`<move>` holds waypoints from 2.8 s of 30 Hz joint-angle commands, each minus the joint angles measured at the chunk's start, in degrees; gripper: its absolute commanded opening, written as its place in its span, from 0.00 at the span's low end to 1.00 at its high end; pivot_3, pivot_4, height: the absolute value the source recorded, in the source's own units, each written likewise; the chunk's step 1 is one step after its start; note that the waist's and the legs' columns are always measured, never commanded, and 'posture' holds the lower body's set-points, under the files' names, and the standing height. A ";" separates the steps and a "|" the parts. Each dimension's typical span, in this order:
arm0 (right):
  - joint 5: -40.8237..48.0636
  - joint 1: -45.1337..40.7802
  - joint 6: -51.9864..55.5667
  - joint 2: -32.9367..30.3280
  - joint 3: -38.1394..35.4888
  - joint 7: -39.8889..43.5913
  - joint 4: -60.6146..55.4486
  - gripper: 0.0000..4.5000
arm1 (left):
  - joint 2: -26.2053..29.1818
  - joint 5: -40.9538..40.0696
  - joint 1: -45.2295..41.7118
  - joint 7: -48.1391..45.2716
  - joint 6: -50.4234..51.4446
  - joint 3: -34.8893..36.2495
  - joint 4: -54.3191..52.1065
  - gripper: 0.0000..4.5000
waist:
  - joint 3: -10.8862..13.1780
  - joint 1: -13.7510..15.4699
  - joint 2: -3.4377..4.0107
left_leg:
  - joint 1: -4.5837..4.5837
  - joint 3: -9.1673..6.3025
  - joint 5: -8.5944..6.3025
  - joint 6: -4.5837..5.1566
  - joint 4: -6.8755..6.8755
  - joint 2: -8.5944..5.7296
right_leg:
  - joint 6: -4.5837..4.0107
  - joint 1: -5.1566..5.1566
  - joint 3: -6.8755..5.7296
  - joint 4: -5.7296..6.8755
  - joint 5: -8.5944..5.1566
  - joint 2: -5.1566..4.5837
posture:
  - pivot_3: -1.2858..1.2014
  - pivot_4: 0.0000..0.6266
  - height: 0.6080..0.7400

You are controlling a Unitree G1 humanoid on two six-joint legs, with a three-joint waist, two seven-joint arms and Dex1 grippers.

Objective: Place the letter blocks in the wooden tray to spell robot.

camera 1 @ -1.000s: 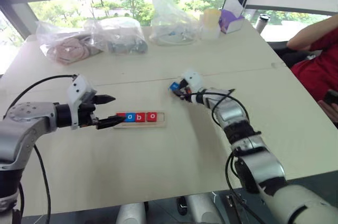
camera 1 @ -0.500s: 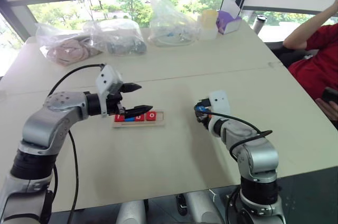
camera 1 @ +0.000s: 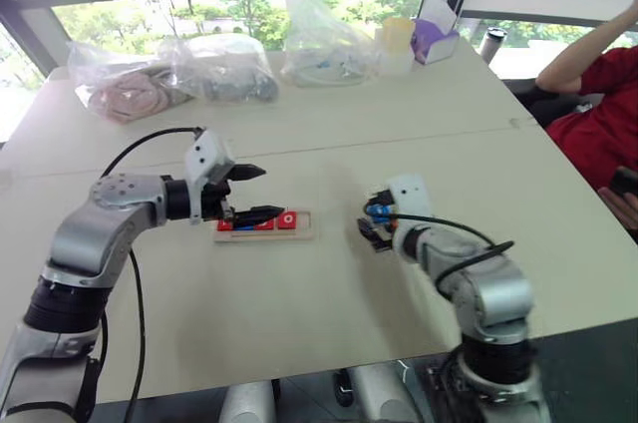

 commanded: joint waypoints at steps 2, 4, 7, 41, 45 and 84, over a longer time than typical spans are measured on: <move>9.95 -2.69 -14.30 -12.02 -3.82 20.15 -0.30 0.99 | 2.49 -0.66 0.28 -2.56 -0.26 1.84 -0.66 1.00 | 0.01 -0.21 -0.03 | 0.01 0.00 0.00 0.01 -0.03 -0.01 | 0.03 0.01 0.01 -0.07 -0.02 0.01 | 0.52 0.24 0.99; 12.64 -1.40 -24.85 -18.15 -4.32 30.93 3.44 0.99 | 3.68 -1.55 0.25 -4.27 0.57 1.96 -1.27 1.00 | 0.02 -0.07 -0.05 | 0.04 -0.06 -0.02 0.04 -0.11 0.02 | 0.04 0.03 0.00 -0.08 -0.02 0.09 | 0.52 0.24 0.99; 12.84 -0.58 -38.86 -23.49 -2.43 41.47 11.89 0.99 | 5.50 -3.24 0.59 -6.51 2.42 2.00 -3.35 1.00 | 0.03 -0.02 -0.07 | 0.05 -0.13 -0.06 0.11 -0.17 0.06 | 0.08 0.03 -0.02 -0.08 -0.05 0.17 | 0.52 0.24 0.99; 2.26 -24.36 -60.97 -7.80 8.87 54.53 51.32 0.24 | 16.31 -5.42 11.08 -3.66 5.20 12.54 -4.28 1.00 | 0.16 0.03 -0.17 | 0.13 -0.14 -0.06 0.11 0.01 0.14 | 0.04 -0.02 0.08 0.34 0.02 0.26 | 0.52 0.24 0.99; -1.11 -24.59 -55.81 -3.84 12.94 49.21 49.65 0.24 | 18.36 -4.78 14.07 -5.23 4.55 14.10 -3.58 1.00 | 0.15 0.05 -0.18 | 0.05 -0.08 -0.06 0.10 0.00 0.12 | 0.04 -0.04 0.06 0.20 -0.01 0.20 | 0.52 0.24 0.99; -6.03 -24.85 -55.35 1.59 21.13 49.29 50.86 0.24 | 12.72 -4.06 14.37 2.38 3.52 14.31 -6.12 1.00 | 0.14 -0.05 -0.19 | 0.07 -0.02 -0.06 0.10 0.02 0.12 | 0.06 -0.04 0.09 0.22 0.02 0.18 | 0.52 0.24 0.99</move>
